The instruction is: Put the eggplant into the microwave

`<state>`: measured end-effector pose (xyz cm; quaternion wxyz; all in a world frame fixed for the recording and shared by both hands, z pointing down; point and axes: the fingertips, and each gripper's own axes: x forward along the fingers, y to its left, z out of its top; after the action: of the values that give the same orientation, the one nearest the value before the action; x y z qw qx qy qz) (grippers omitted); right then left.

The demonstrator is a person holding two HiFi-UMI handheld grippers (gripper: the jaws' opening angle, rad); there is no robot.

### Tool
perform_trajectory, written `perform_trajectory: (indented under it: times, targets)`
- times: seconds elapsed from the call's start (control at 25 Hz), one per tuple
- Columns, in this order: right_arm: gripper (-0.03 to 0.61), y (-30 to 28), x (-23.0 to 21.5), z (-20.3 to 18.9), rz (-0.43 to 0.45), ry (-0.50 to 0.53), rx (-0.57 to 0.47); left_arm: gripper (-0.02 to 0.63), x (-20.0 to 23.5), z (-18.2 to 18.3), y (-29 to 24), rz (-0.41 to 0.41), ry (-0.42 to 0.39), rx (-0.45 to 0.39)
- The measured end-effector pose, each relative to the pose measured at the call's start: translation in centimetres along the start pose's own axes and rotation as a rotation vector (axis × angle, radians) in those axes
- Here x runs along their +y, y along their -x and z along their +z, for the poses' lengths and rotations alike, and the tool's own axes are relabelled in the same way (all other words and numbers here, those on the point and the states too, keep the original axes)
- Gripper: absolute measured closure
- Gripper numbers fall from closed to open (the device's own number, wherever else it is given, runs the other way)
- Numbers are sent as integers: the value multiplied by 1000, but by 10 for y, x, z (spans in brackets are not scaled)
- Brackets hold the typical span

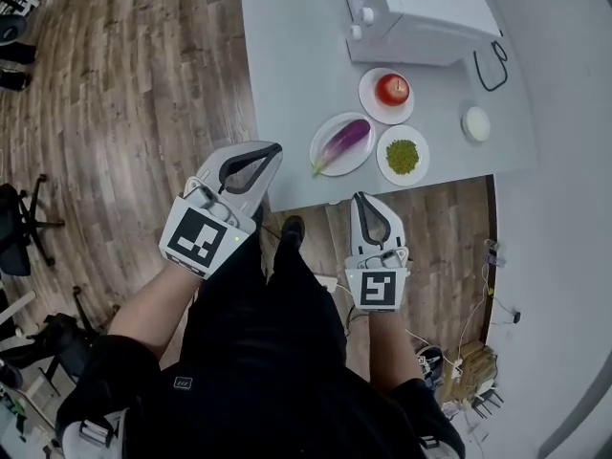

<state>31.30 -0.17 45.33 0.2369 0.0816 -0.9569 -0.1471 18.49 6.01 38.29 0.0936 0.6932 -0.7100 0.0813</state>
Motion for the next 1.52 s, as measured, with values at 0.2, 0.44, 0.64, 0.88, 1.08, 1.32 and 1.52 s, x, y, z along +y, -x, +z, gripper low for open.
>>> perform_trajectory:
  times: [0.2,0.44,0.64,0.88,1.08,1.32,1.52]
  targets:
    - [560,-18,-5,-37,21,101,10,604,-6,-29,-17,26,6,36]
    - [560,-36,-6,-77,41,260,33,604,-20,-54,-33,29,-17,56]
    - [560,-52,-2,-103,81,355,62,604,-24,-72,-44,40,-2,64]
    - [537,-66,5,-126,142,520,109,604,-29,-90,-54,26,-7,77]
    - [477,-77,4,-135,164,615,143,604,-29,-102,-62,12,-9,79]
    - [469,-89,6,-138,134,837,155,604,-20,-109,-65,31,8,84]
    - [469,-96,5,-134,126,856,154,604,-13,-110,-62,44,13,85]
